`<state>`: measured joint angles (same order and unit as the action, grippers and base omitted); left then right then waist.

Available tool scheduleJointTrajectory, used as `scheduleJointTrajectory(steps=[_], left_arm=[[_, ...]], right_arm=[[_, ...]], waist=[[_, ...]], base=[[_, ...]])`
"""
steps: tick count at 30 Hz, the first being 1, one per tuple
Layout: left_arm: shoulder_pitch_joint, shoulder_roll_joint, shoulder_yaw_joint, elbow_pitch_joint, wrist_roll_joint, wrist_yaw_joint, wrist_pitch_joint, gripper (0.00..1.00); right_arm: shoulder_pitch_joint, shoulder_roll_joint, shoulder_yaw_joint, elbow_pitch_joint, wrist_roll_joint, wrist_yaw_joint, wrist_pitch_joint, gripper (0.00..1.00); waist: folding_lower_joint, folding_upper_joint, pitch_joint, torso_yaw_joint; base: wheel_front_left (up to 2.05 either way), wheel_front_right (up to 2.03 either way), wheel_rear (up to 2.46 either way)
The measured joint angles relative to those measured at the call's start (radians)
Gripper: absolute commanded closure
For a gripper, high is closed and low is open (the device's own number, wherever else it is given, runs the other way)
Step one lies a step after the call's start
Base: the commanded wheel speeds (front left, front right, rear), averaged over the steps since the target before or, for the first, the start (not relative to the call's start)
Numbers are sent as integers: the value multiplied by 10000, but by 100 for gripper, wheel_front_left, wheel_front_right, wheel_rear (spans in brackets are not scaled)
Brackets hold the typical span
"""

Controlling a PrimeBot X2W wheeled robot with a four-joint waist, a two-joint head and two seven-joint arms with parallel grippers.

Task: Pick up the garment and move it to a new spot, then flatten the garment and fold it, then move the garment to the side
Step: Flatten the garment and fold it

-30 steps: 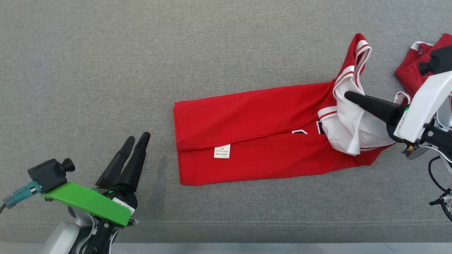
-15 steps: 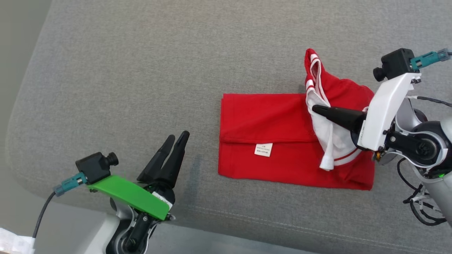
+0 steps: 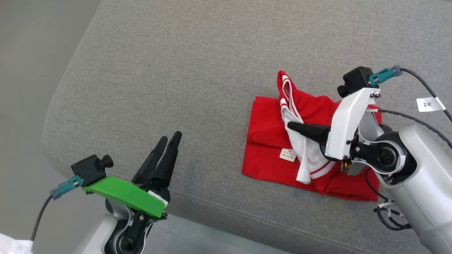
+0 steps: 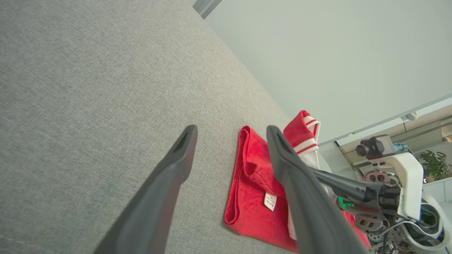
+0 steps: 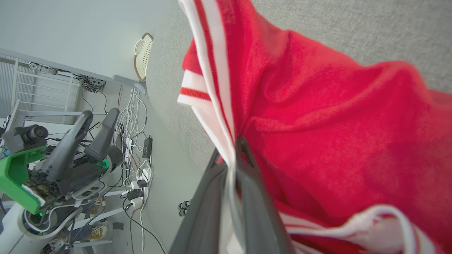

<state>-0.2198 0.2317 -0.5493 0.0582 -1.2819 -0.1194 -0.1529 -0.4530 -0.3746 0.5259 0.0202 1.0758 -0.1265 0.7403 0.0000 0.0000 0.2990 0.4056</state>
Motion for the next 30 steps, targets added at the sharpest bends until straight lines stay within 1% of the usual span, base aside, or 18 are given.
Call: scheduleJointTrajectory(steps=[1, 2, 3, 4, 11, 14, 16, 20, 24, 27, 30], left_arm=[[-1, 0, 0, 17, 0, -6, -59, 0], [-2, 0, 0, 38, 0, -6, -63, 0], [-2, -2, -2, 59, 0, -6, -65, 0], [-2, -2, 2, 81, 0, -8, -69, 0], [-3, 163, 96, 221, 2, -8, -167, 0], [-3, 313, 270, 240, 4, -29, -286, 0], [-3, 407, 368, 238, 4, -35, -359, 0], [15, 596, 525, 222, 4, -36, -389, 0], [54, 828, 631, 96, 19, -36, -431, 0], [103, 997, 694, -84, 21, -36, -433, 0], [218, 1108, 773, -251, 23, -36, -433, 0]], right_arm=[[1, 46, -42, 82, -75, 0, -2, 100], [1, 105, -104, 176, -165, 0, -33, 73], [1, 194, -186, 261, -251, 0, -113, 31], [1, 295, -263, 324, -313, 0, -199, 0], [-85, 1356, -437, 476, -343, 0, -679, 0], [-163, 1802, -713, 477, -318, 0, -1118, 0], [-163, 2134, -1001, 464, -161, 0, -1436, 0], [-158, 2715, -1264, 297, 201, 0, -1873, 0], [-36, 2966, -1496, -61, 387, 0, -2320, 0], [157, 2869, -1795, -314, 389, 0, -2709, 0], [484, 2525, -1931, -387, 115, 0, -2951, 0]], waist=[[0, 0, -20, 8], [0, 0, -33, 8], [0, 0, -39, 2], [0, 0, -45, -7], [0, 0, -125, -248], [0, 0, -186, -465], [0, 0, -227, -599], [0, 0, -325, -944], [0, 0, -430, -1372], [0, 0, -505, -1736], [0, 0, -562, -2127]], base=[[0, 0, 0], [0, 0, 0], [0, 0, 0], [0, 0, 0], [0, 0, 0], [0, 0, 0], [0, 0, 0], [0, 0, 0], [0, 0, 0], [0, 0, 0], [0, 0, 0]])
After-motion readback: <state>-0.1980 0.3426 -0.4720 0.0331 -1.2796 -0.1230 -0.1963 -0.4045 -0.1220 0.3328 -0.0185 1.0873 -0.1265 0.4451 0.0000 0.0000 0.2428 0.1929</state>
